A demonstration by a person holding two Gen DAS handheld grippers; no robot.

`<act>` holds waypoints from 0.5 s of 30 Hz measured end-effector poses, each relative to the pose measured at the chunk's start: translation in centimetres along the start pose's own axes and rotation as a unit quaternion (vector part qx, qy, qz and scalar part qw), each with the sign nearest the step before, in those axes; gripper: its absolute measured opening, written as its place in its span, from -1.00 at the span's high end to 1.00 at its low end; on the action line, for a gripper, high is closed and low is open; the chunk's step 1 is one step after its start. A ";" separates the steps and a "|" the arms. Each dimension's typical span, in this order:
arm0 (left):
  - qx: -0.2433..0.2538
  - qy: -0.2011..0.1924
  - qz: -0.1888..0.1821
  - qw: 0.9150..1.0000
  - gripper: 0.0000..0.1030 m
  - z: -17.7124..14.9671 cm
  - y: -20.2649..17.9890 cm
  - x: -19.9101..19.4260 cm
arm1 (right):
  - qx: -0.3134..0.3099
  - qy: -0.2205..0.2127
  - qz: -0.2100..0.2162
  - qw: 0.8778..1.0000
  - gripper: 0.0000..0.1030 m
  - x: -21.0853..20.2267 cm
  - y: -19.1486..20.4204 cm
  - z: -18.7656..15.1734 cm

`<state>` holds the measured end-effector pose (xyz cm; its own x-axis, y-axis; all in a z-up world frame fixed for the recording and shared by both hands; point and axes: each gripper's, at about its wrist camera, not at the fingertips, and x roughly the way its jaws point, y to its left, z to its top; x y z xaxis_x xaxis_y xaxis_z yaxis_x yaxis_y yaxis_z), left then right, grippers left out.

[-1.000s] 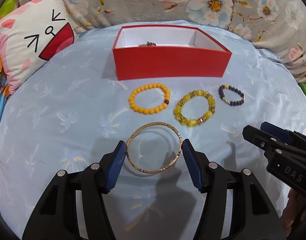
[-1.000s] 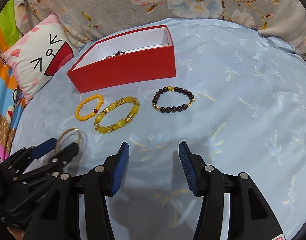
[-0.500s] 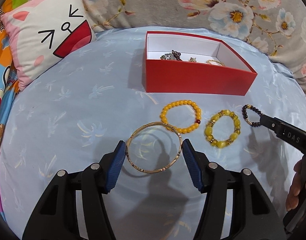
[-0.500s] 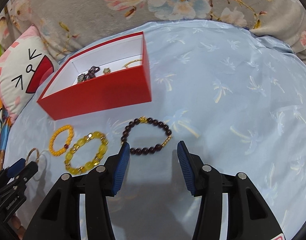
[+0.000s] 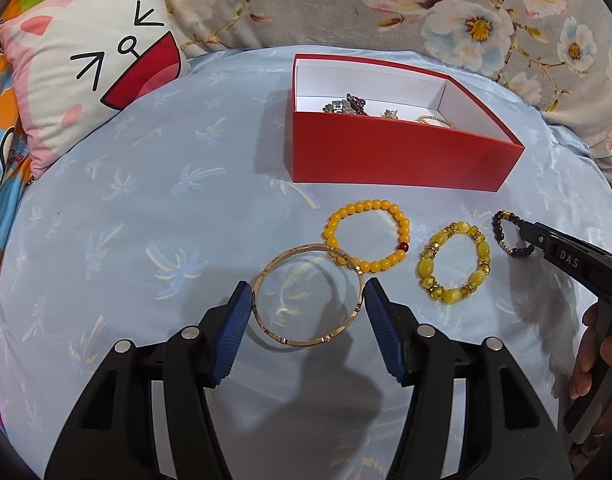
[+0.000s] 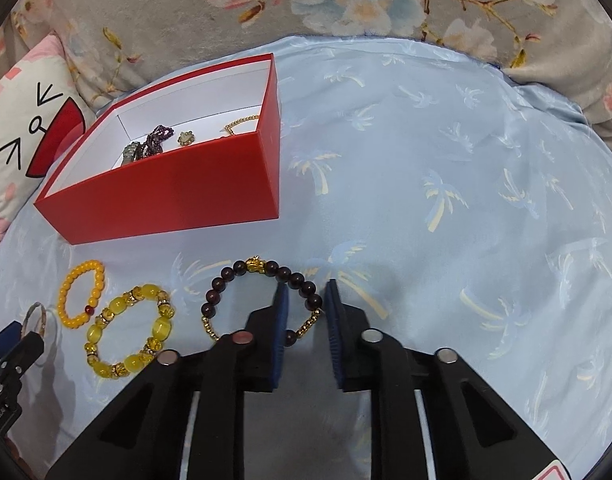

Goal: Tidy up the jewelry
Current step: 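Grasp the gold bangle with the left tool while the right tool grasps the dark bead bracelet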

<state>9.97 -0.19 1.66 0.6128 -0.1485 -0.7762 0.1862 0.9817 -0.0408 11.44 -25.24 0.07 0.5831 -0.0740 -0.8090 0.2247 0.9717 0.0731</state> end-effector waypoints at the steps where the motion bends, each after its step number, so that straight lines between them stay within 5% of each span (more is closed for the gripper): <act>1: 0.000 0.000 0.000 1.000 -0.08 0.0 0.0 0.0 | -0.002 -0.001 0.001 1.000 0.83 0.0 0.1 -0.1; 15: -0.001 -0.016 -0.008 1.000 -0.08 0.7 -0.2 -1.8 | 0.012 -0.032 0.042 0.999 0.86 -4.7 0.4 -0.2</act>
<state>9.38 -0.17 3.45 0.6346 -0.1678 -0.7544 0.1941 0.9795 -0.0546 8.65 -24.41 3.79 0.6490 -0.0076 -0.7607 0.1913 0.9694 0.1536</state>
